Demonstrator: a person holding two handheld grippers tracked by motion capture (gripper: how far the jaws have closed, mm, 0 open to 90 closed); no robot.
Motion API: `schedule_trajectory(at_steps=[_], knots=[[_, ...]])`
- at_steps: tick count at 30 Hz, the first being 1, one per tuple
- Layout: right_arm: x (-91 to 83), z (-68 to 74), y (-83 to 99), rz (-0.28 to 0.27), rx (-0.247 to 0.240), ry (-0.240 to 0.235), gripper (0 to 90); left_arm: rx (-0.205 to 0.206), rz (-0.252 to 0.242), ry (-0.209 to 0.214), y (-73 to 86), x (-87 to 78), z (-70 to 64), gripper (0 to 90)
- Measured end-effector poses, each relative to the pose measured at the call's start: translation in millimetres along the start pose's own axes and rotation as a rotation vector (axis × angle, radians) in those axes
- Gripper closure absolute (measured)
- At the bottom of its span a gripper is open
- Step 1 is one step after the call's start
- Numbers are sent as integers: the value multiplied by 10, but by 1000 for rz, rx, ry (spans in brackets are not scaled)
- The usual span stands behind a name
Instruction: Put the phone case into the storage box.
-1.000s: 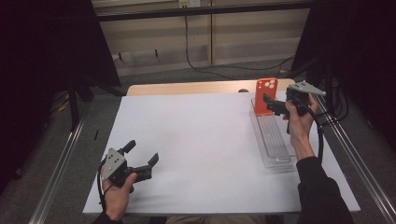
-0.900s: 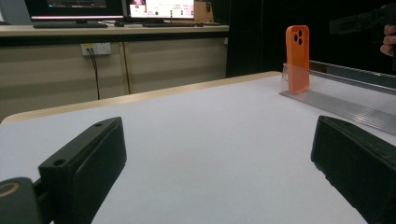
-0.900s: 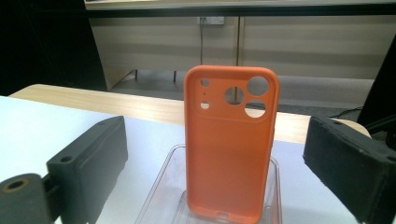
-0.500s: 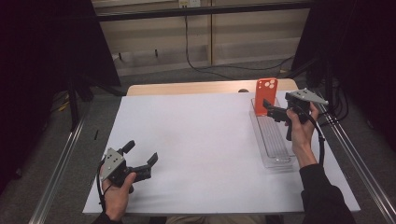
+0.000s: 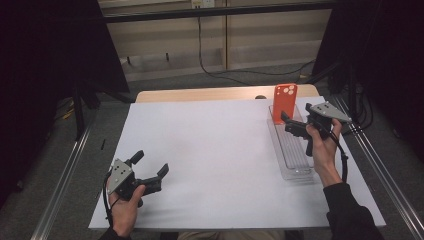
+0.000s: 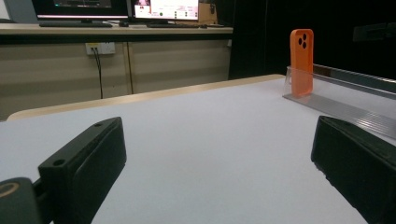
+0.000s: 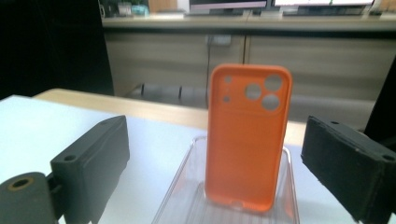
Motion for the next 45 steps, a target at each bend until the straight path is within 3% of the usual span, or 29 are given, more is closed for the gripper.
schedule_trajectory(at_steps=[5, 12, 17, 19, 29, 45], knots=[[-87, 26, 17, -21, 1, 15, 37, 4, 0, -1, -1, -8, 0, 32], [-220, 65, 44, -37, -3, -13, 33, -1, -11, -10, -7, -18, -6, 32], [-300, 93, 74, -17, 2, -27, 19, -3, -15, -14, -11, -36, -1, 32], [-349, 123, 65, -47, -13, -50, 13, 0, -13, -17, -9, -40, 5, 32], [-533, 131, 105, -72, -22, -14, 2, 1, -13, -18, -8, -53, -2, 32], [-828, 220, 243, -85, -40, -29, 0, -3, -14, -18, -7, -72, -7, 33]])
Point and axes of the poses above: each handheld gripper's, and its own axes: x roughly forward along the jaws, y roughly out of its underside, z roughly to its left, the point moved 6 cm from there along x, roughly forward along the jaws, and after that the axes turned 3 degrees about z, right-handed, at the moved point
